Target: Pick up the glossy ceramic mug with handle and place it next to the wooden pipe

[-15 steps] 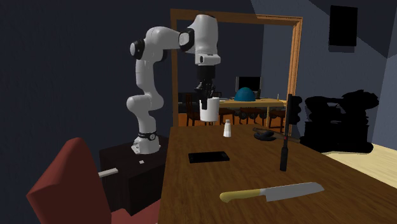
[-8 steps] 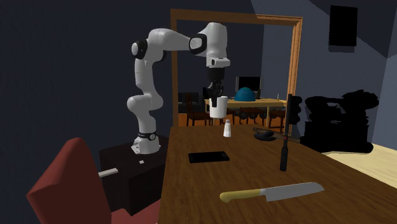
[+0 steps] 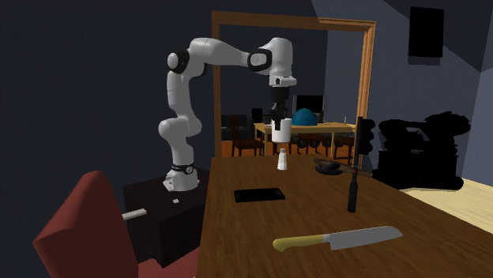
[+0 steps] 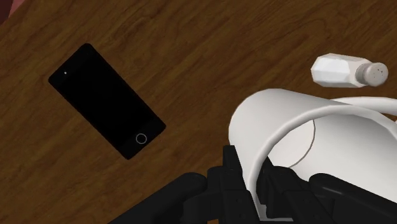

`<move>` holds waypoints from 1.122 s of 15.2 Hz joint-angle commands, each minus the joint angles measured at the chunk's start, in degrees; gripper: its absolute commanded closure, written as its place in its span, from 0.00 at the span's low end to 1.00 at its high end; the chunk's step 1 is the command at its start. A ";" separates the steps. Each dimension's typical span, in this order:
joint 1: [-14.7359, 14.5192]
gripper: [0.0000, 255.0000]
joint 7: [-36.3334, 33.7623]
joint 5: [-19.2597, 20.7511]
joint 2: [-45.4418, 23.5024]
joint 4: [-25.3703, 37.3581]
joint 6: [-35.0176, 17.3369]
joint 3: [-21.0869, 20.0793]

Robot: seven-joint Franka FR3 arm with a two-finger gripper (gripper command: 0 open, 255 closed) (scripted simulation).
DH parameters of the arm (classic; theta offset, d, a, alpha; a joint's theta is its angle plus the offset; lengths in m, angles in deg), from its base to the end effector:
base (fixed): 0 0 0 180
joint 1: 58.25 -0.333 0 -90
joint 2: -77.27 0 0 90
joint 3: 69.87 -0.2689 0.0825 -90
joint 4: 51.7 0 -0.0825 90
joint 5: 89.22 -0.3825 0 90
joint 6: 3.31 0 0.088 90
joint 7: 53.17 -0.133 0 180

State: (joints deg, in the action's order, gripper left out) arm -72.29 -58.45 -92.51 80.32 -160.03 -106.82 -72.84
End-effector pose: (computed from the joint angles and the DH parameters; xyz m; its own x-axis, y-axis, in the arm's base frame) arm 0.5171 0.1650 0.4492 0.9811 0.1899 -0.0360 0.1881 -0.9809 -0.0495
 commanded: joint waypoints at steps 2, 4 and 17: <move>-1.84 1.00 -3.93 -0.19 -0.18 0.30 -0.10 -2.05; -3.13 1.00 -6.65 -0.24 -0.96 1.20 -0.14 -3.50; -12.19 1.00 -24.43 1.94 -11.52 13.93 1.29 -11.77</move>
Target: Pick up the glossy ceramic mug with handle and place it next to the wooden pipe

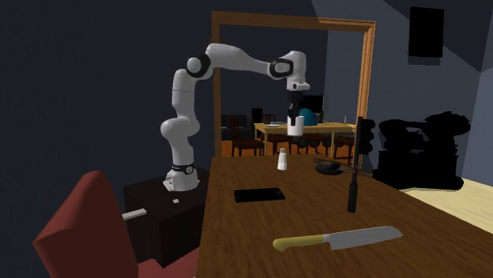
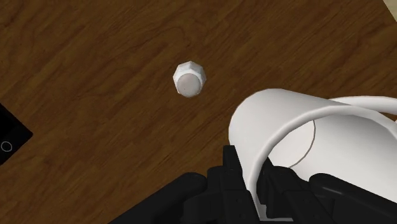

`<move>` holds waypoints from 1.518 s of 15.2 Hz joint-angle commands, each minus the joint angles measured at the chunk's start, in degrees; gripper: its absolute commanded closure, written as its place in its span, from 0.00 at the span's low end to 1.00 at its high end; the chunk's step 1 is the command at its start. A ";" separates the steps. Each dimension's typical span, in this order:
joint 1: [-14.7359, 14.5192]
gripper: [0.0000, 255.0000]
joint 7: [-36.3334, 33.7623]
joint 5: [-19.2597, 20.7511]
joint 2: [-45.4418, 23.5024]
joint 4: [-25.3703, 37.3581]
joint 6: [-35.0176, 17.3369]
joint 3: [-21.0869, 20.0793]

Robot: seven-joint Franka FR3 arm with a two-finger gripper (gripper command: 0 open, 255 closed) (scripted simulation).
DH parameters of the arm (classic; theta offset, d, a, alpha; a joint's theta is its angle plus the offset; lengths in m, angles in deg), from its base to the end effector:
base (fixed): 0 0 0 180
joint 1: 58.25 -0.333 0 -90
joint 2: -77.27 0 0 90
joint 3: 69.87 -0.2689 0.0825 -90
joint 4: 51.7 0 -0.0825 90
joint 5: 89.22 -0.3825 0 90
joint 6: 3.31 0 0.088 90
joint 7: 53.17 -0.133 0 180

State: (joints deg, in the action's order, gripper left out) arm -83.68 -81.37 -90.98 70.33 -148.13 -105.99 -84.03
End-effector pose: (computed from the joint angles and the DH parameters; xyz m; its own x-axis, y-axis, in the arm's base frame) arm 0.4566 0.3762 0.4500 0.9812 0.1899 -0.0357 0.1881 -0.9810 -0.0483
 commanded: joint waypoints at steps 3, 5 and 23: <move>-3.33 1.00 -5.54 1.68 -5.37 6.94 1.50 -1.98; -5.19 1.00 -8.15 2.67 -8.25 10.75 2.44 -2.77; -11.50 1.00 -15.61 6.37 -19.04 17.48 -1.44 -4.18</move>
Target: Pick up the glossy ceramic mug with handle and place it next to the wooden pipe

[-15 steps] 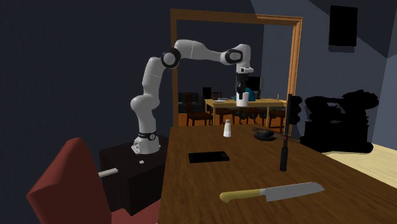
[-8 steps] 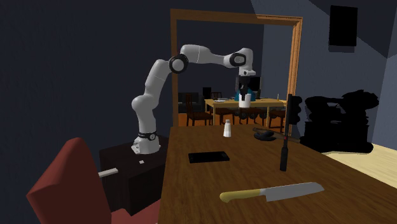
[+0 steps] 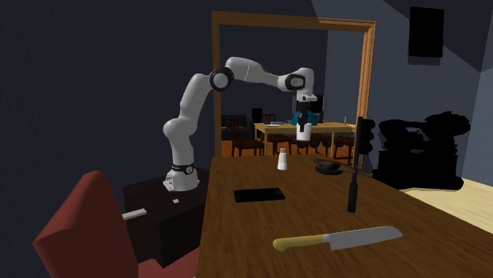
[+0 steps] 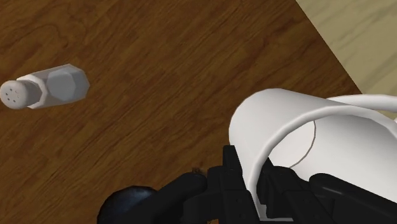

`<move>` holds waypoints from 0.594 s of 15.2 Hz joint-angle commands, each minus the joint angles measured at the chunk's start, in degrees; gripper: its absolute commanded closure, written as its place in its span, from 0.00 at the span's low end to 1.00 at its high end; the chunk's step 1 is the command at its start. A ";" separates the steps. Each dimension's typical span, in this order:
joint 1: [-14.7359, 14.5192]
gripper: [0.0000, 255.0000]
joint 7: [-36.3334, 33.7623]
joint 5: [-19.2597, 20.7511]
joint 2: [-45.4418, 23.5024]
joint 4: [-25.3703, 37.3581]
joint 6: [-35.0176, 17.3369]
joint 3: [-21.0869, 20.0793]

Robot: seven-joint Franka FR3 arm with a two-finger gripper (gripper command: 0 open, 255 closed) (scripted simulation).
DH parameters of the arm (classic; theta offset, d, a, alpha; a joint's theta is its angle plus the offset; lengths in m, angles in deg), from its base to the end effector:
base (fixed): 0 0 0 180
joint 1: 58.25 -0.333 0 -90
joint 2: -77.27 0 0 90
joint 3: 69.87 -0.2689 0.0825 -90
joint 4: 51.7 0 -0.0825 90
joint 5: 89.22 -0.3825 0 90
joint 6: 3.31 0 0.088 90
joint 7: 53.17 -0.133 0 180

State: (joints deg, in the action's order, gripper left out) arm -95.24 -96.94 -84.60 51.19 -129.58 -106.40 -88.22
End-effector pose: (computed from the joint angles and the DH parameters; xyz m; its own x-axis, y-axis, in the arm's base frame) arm 0.4118 0.5265 0.4037 0.9814 0.1885 -0.0367 0.1867 -0.9812 -0.0482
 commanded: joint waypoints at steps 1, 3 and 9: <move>0.09 1.00 -0.03 0.01 0.05 -1.77 -1.78 0.02; 0.16 1.00 -0.03 0.06 -0.09 -3.11 -3.24 0.07; 0.29 1.00 -0.07 0.32 -0.84 -6.64 -7.48 0.24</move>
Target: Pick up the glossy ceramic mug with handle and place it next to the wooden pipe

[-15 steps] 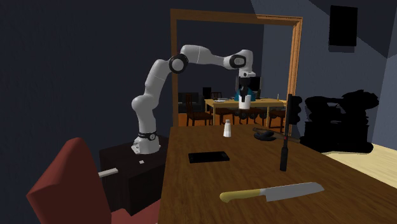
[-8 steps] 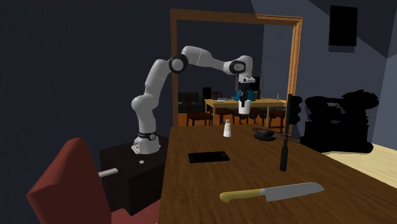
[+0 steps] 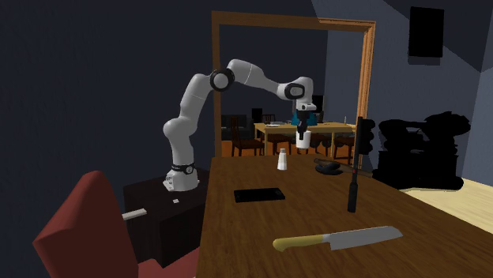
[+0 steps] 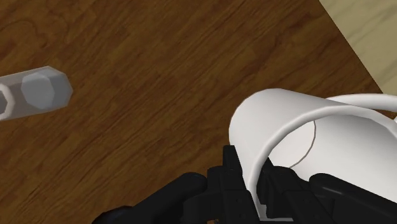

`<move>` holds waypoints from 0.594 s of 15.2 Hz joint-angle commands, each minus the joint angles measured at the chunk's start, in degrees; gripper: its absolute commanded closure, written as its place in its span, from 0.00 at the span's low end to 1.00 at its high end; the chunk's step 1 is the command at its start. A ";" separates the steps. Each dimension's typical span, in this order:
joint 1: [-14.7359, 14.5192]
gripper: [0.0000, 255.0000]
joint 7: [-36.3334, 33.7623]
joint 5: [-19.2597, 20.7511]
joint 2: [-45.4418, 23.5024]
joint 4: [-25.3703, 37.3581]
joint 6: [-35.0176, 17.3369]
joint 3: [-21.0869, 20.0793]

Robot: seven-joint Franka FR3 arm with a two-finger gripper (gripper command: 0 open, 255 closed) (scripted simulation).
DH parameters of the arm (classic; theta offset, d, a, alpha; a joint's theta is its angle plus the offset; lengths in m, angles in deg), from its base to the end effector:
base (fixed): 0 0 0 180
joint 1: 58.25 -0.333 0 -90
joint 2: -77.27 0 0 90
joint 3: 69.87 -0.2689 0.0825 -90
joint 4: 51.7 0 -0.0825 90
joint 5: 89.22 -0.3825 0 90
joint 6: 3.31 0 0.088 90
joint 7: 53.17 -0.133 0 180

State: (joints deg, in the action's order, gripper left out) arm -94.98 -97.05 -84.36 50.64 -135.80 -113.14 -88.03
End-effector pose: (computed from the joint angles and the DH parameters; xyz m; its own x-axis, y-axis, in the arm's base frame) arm 0.4098 0.5262 0.3562 0.9814 0.1883 -0.0364 0.1864 -0.9813 -0.0484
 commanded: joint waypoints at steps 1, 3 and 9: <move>0.03 1.00 0.03 0.14 -0.46 -0.94 -1.43 0.09; 0.04 1.00 0.00 0.26 -0.84 -1.93 -2.78 0.17; 0.00 1.00 -0.14 0.71 -2.24 -4.52 -6.71 0.43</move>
State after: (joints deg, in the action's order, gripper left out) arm -94.99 -97.10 -83.67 48.34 -139.48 -119.03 -87.60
